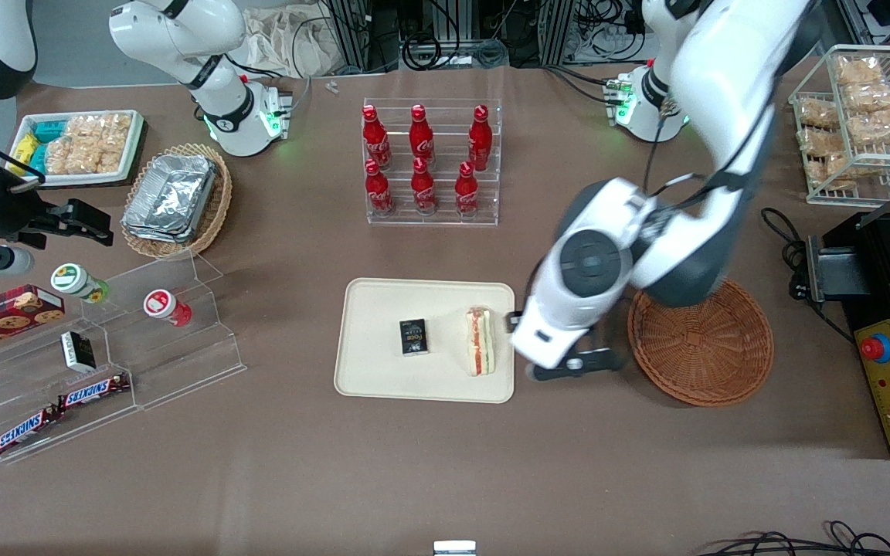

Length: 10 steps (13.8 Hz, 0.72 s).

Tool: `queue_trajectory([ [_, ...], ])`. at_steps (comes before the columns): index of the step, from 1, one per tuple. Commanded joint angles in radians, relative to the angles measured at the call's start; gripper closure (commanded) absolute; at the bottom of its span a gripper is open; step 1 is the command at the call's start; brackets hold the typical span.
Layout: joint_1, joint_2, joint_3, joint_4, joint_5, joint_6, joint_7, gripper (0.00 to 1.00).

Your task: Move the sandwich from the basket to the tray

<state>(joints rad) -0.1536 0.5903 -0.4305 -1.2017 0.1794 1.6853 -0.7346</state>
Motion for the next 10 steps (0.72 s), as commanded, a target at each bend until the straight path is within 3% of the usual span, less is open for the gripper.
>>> queue_trajectory([
  [1, 0.176, -0.278, -0.007, -0.324, -0.073, 0.048, 0.157, 0.00],
  [3, 0.221, -0.438, 0.036, -0.516, -0.095, 0.140, 0.284, 0.00],
  [5, 0.154, -0.570, 0.232, -0.645, -0.188, 0.163, 0.474, 0.00],
  [6, 0.122, -0.610, 0.313, -0.694, -0.195, 0.168, 0.559, 0.00],
  [10, 0.141, -0.585, 0.351, -0.664, -0.192, 0.154, 0.658, 0.00],
])
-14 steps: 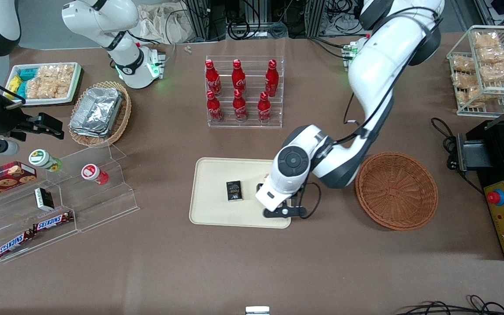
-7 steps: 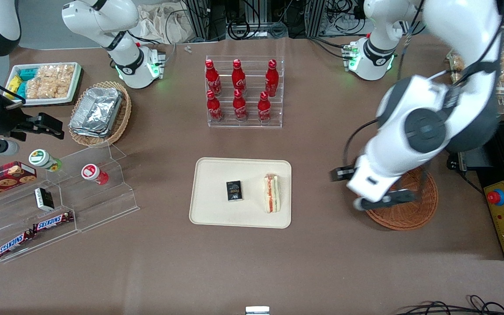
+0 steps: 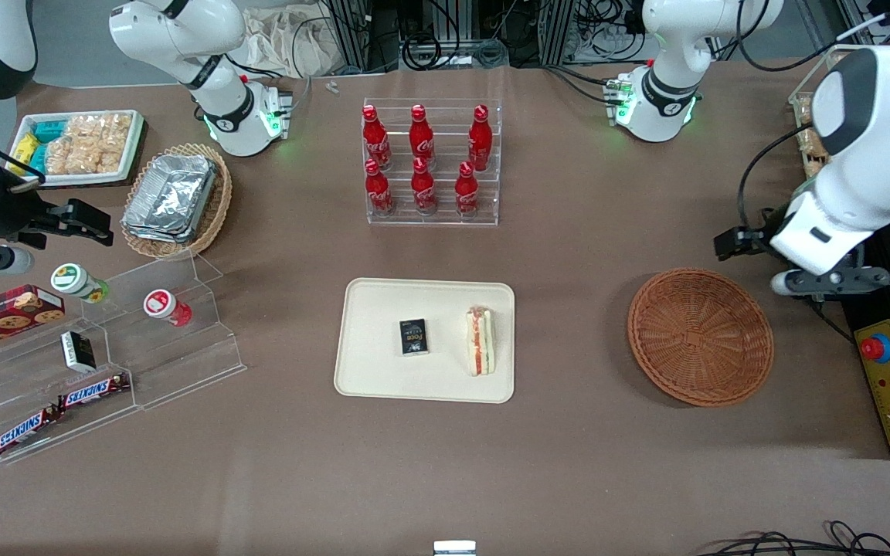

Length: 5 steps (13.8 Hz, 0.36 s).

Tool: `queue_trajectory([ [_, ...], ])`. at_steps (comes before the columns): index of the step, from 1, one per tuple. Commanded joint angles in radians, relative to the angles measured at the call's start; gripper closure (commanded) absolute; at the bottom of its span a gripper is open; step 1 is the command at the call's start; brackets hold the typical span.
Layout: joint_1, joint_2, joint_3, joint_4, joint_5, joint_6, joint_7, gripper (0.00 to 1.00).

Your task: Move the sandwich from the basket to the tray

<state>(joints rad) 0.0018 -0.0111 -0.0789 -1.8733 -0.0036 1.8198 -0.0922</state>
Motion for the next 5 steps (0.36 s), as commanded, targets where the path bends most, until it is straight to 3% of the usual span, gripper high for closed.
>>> queue_trajectory([
  [1, -0.014, 0.054, -0.004, 0.064, -0.004, 0.007, 0.012, 0.00],
  [5, -0.022, 0.245, -0.018, 0.351, 0.010, -0.160, 0.015, 0.00],
])
